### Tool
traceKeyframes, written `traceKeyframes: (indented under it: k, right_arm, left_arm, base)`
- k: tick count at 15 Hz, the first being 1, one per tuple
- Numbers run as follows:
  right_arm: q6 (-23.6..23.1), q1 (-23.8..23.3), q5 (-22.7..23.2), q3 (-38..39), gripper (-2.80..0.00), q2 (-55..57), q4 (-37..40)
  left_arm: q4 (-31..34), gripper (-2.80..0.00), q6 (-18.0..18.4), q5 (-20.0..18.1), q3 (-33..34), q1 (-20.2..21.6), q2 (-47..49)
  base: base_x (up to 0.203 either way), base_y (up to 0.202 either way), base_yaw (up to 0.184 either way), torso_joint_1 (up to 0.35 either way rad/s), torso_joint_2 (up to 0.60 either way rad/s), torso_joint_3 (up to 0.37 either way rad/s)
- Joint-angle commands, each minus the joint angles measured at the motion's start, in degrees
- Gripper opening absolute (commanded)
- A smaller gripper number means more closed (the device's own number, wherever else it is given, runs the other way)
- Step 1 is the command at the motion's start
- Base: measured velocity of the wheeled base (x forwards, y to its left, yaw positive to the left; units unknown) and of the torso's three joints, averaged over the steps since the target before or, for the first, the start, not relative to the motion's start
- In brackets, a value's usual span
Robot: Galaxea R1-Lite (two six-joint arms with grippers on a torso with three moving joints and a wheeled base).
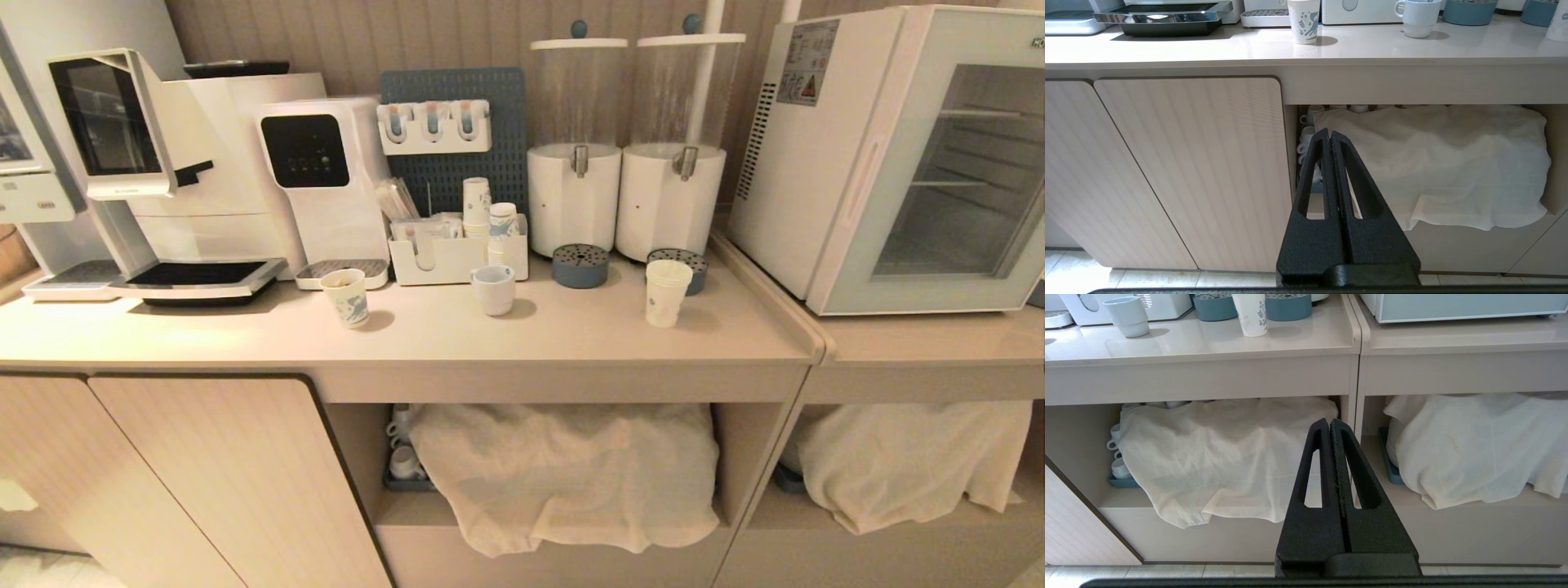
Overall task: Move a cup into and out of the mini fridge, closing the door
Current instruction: Open the freezer door
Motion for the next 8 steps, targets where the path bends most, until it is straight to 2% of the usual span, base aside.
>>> traceKeyframes:
  k: [1, 8]
  right_arm:
    - [-0.04, 0.04, 0.04, 0.09, -2.80, -0.11, -0.03]
    - [-0.04, 0.04, 0.09, 0.09, -2.80, -0.11, -0.08]
  left_arm:
    - [-0.12, -2.80, 0.14, 0.04, 1.05, 0.02, 0.00]
    - [-0.03, -2.80, -0.03, 0.04, 1.04, 0.03, 0.00]
  base:
    - [0.000, 0.000, 0.000, 0.000, 0.00, 0.000]
    - [0.000, 0.000, 0.000, 0.000, 0.00, 0.000]
